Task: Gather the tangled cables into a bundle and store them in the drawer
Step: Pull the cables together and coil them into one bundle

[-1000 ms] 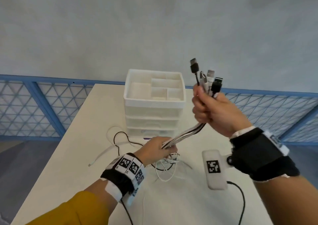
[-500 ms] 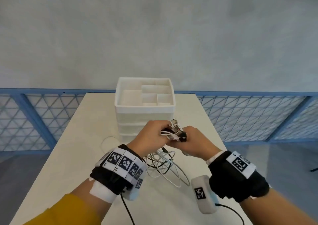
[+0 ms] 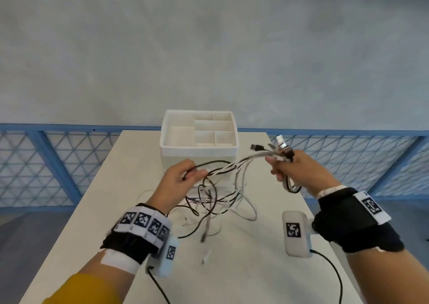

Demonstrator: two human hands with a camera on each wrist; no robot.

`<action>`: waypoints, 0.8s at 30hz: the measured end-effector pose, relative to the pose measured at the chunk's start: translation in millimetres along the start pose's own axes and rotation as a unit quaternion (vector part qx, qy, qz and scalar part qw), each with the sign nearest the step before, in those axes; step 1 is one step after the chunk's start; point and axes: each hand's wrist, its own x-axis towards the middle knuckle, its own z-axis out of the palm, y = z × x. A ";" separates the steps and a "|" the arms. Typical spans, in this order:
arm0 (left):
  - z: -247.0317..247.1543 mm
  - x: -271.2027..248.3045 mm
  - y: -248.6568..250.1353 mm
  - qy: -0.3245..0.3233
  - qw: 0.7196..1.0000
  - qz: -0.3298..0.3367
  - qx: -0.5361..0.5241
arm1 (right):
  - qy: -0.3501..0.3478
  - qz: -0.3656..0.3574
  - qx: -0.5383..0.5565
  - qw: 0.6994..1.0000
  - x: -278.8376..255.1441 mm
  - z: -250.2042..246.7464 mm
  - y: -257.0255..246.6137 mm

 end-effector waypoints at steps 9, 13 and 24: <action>-1.9 -13.0 -42.5 0.013 0.964 -0.252 -0.090 | 0.019 -0.011 0.151 0.988 -0.8 -8.0 -18.0; 1.5 -6.1 0.0 -0.004 0.991 -0.121 -0.049 | -0.012 -0.033 0.037 0.999 1.7 -1.3 -21.8; 25.9 19.6 51.0 0.049 0.924 0.138 0.353 | -0.043 -0.065 0.001 0.997 1.5 14.6 -37.3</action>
